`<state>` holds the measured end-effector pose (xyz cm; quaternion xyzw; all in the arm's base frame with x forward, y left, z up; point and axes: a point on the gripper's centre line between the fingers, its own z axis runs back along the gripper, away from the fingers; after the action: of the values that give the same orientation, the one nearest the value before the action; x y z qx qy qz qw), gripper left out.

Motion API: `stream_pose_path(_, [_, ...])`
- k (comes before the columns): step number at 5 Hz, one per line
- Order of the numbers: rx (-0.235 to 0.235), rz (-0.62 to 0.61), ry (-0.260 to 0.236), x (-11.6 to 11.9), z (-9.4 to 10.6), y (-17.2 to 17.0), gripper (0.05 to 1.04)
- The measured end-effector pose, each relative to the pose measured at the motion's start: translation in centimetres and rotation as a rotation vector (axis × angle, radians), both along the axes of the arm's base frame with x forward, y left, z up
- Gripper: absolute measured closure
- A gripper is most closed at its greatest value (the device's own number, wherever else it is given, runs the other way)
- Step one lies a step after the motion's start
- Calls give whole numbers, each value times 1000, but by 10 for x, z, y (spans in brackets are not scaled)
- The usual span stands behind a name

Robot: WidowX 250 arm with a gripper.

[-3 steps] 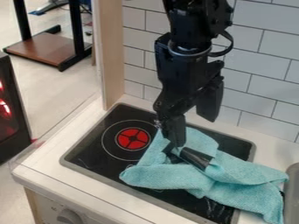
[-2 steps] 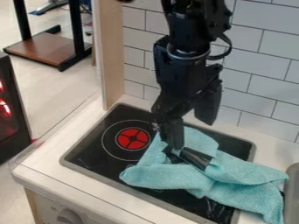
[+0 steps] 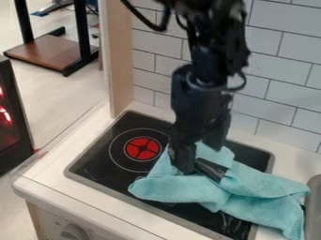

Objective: Unfold the cloth from left to right

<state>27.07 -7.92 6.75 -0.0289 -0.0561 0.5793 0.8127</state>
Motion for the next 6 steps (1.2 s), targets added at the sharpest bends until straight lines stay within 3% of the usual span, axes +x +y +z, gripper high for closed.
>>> stream_pose_path(1, [27,10,26,11,-19,-2,83])
stream_pose_path(3, [-16,-12,35,30,-38,-16,83])
stream_pose_path(4, [1,-16,59,35,-50,-16,147])
stream_pose_path(6, [39,-3,45,36,-51,-13,741])
